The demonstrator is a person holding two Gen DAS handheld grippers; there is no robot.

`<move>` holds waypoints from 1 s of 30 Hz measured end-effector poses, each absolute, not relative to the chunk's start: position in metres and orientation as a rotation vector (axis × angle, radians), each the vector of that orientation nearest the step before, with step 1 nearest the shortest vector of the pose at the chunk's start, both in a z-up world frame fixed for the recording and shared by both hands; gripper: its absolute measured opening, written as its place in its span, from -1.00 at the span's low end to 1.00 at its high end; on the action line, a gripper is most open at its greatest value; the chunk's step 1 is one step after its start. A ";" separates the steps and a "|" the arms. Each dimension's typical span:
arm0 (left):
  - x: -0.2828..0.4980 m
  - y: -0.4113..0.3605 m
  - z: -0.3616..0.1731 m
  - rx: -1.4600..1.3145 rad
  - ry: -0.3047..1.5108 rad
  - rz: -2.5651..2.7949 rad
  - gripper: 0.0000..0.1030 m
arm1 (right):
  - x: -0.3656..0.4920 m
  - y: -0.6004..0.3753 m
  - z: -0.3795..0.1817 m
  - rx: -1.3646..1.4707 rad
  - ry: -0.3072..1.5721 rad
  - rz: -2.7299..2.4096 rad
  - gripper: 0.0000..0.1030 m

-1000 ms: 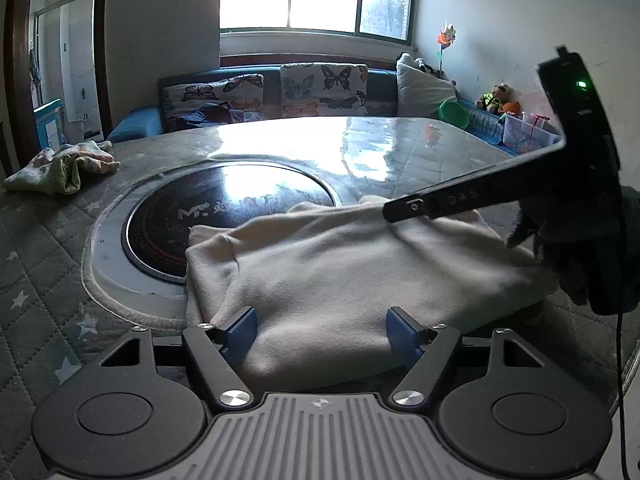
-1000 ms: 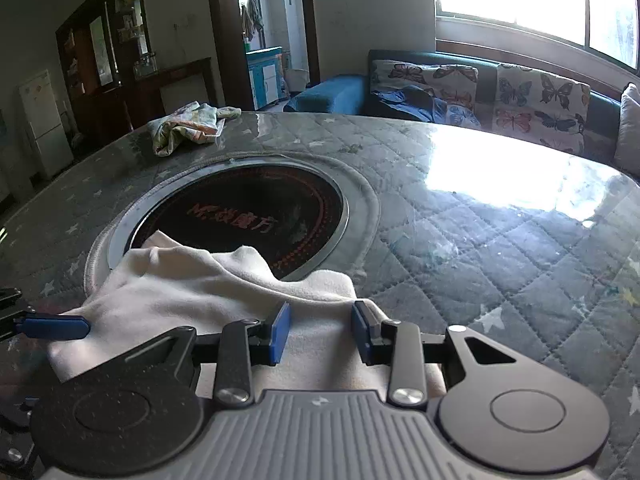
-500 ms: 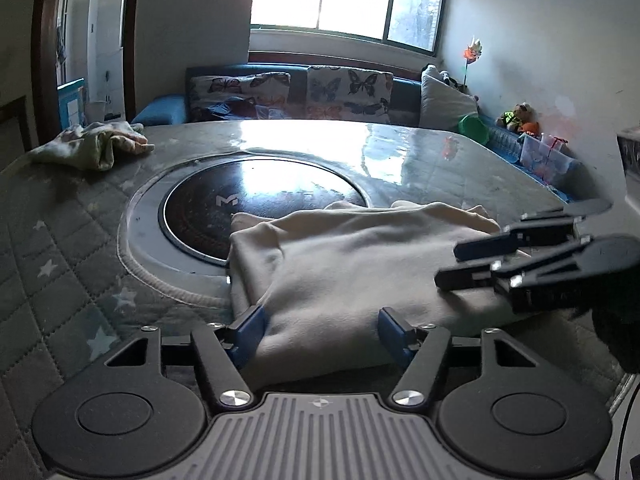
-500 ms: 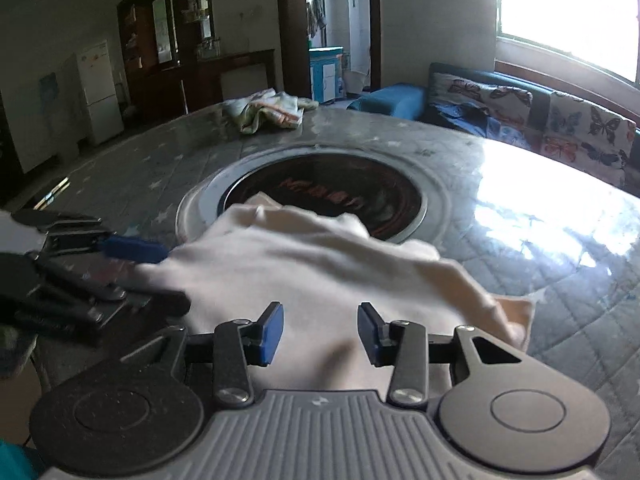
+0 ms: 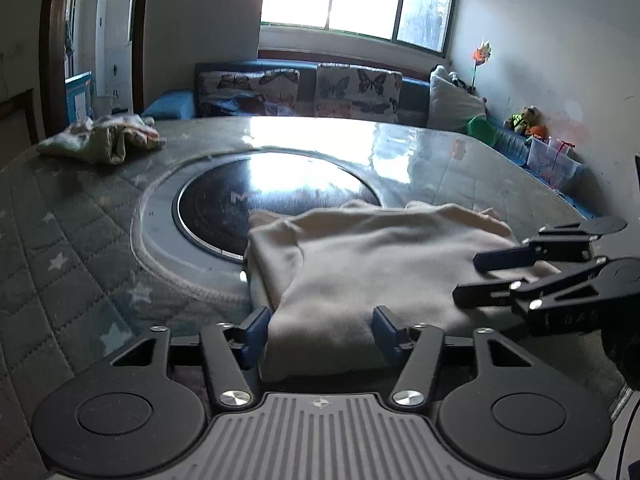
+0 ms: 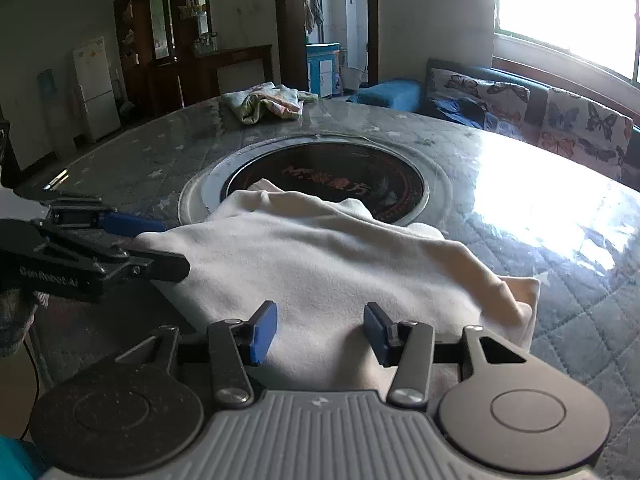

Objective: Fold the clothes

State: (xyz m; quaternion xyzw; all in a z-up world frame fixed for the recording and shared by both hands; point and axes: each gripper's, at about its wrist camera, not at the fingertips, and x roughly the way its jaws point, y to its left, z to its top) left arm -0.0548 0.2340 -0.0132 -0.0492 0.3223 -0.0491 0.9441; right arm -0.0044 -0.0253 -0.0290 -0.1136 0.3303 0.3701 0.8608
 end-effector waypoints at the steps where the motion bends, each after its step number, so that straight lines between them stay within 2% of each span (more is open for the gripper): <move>1: -0.055 0.234 -0.014 -0.101 0.661 -0.098 0.14 | -0.005 -0.025 -0.028 -0.239 0.691 0.777 -0.02; 11: -0.058 0.258 -0.007 -0.171 0.644 -0.027 0.15 | -0.011 -0.009 -0.019 -0.268 0.661 0.837 0.03; 16: -0.056 0.268 -0.008 -0.176 0.656 0.009 0.37 | -0.020 0.012 -0.017 -0.325 0.640 0.888 0.28; 21: -0.056 0.273 -0.002 -0.172 0.640 0.012 0.72 | -0.032 0.040 -0.018 -0.406 0.608 0.941 0.50; 27: -0.052 0.285 0.010 -0.205 0.616 0.029 0.97 | -0.048 0.072 -0.022 -0.519 0.564 1.000 0.51; 30: -0.048 0.291 0.013 -0.232 0.619 0.030 1.00 | -0.056 0.083 -0.024 -0.568 0.541 1.021 0.44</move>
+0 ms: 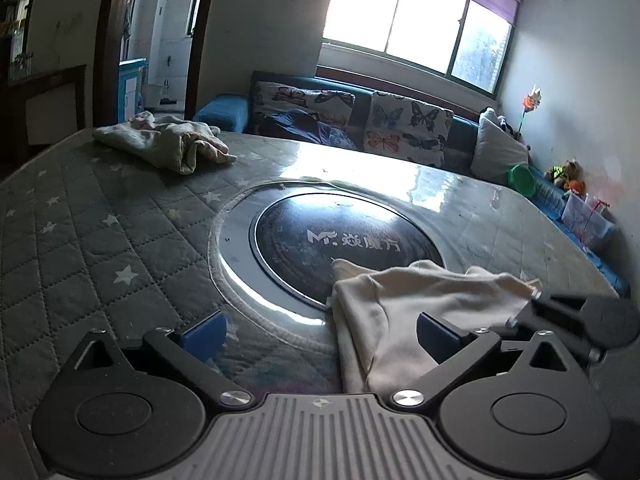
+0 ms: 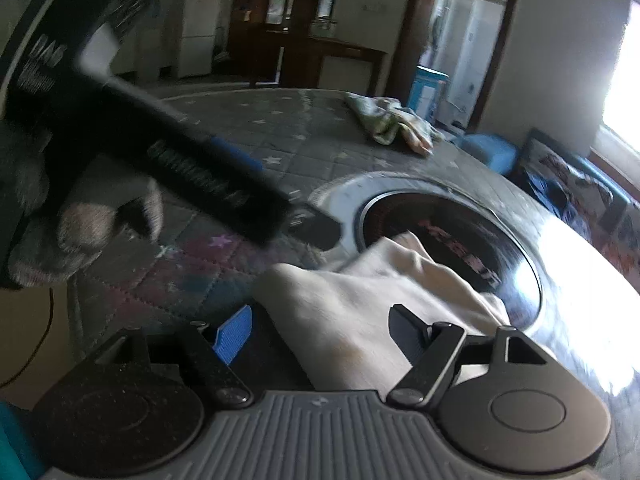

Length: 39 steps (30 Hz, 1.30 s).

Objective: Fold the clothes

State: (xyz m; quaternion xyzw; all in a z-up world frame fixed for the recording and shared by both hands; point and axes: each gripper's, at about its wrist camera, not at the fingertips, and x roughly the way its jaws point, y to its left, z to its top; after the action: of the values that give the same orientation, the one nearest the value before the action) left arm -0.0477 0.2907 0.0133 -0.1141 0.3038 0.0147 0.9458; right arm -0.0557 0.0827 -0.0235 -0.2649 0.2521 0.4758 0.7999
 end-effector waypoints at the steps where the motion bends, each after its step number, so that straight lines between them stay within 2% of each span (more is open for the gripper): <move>1: -0.045 0.292 0.014 -0.248 0.625 0.025 1.00 | -0.058 0.086 -0.024 -0.585 0.534 1.026 0.37; 9: -0.024 0.300 0.013 -0.395 0.688 -0.004 1.00 | -0.063 0.098 -0.032 -0.636 0.534 1.034 -0.14; 10: -0.022 0.302 0.012 -0.418 0.697 -0.006 1.00 | -0.061 0.097 -0.032 -0.624 0.540 1.031 -0.28; 14: -0.014 0.307 0.008 -0.506 0.729 -0.009 1.00 | -0.046 0.086 -0.026 -0.503 0.579 1.029 -0.57; 17: -0.010 0.309 0.003 -0.590 0.763 -0.005 1.00 | -0.033 0.076 -0.018 -0.382 0.618 1.034 -0.68; 22: -0.005 0.308 -0.001 -0.695 0.790 0.003 1.00 | -0.017 0.061 -0.009 -0.222 0.662 1.034 -0.73; 29: 0.004 0.312 -0.018 -0.914 0.851 -0.013 0.86 | -0.009 0.043 -0.003 -0.092 0.675 1.041 -0.78; 32: 0.007 0.310 -0.021 -0.956 0.858 -0.021 0.69 | -0.007 0.037 -0.001 -0.064 0.672 1.046 -0.79; 37: 0.012 0.308 -0.028 -1.032 0.869 -0.055 0.54 | -0.009 0.033 0.000 -0.040 0.664 1.059 -0.79; 39: 0.013 0.309 -0.032 -1.058 0.880 -0.067 0.30 | -0.010 0.032 -0.001 -0.035 0.666 1.062 -0.79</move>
State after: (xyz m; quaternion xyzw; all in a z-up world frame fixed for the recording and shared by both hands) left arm 0.0131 0.3091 -0.0324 -0.4882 0.4061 -0.0307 0.7719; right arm -0.0096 0.0318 -0.0007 -0.0163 0.3114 0.4968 0.8099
